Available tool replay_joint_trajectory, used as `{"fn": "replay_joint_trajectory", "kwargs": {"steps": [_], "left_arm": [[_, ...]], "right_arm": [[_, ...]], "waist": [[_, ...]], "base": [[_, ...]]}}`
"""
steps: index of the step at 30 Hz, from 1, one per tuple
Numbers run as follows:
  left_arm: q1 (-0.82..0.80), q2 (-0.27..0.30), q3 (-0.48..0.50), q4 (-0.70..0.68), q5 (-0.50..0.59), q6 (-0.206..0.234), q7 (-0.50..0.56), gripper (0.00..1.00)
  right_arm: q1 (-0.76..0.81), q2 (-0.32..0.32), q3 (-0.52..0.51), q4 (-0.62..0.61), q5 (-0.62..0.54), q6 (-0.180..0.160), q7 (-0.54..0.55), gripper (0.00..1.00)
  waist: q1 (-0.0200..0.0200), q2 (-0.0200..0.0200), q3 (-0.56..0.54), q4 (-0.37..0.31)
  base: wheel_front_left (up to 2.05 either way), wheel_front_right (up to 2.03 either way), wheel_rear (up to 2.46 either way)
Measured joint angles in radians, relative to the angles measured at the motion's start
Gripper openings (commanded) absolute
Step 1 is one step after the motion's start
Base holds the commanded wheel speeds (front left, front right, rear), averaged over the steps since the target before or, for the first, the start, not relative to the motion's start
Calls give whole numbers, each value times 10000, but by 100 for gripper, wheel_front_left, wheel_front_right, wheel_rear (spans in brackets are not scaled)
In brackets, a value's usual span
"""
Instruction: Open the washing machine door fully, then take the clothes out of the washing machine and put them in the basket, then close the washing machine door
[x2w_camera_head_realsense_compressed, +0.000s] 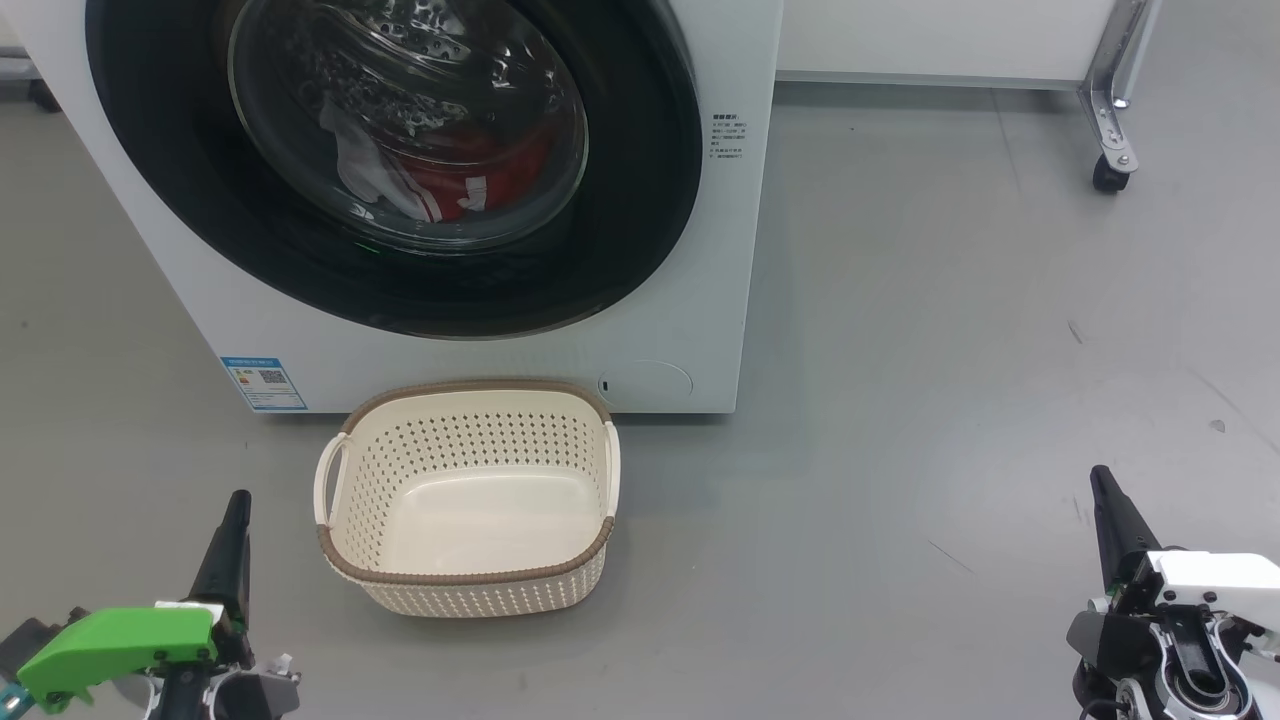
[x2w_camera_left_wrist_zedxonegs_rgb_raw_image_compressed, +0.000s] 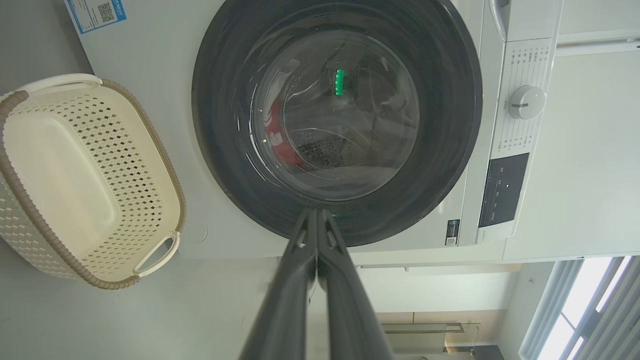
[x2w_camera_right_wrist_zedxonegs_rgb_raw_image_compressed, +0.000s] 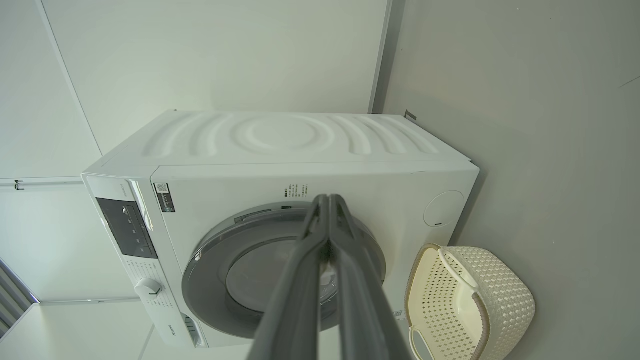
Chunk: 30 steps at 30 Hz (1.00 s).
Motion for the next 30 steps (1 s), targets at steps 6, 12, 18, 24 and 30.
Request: {"fn": "replay_joint_trajectory", "kwargs": {"steps": [6,12,18,24,30], "left_arm": [[0,0,0,0,0,0,0,0],[0,-2,2,0,38,0,0,0],[0,-2,2,2,40,0,0,0],[0,-4,4,2,40,0,0,0],[0,-4,4,2,40,0,0,0]], "right_arm": [[0,0,-2,0,0,0,0,0],[0,0,-2,0,0,0,0,0],[0,0,-2,0,0,0,0,0],[0,0,-4,0,0,0,0,0],[0,2,-4,0,0,0,0,0]], "waist": [[0,0,0,0],[-1,0,0,0],[0,0,0,0],[-1,0,0,0],[0,-1,0,0]], "base": [[0,0,0],[0,0,0],[0,0,0],[0,0,0],[0,0,0]]}}
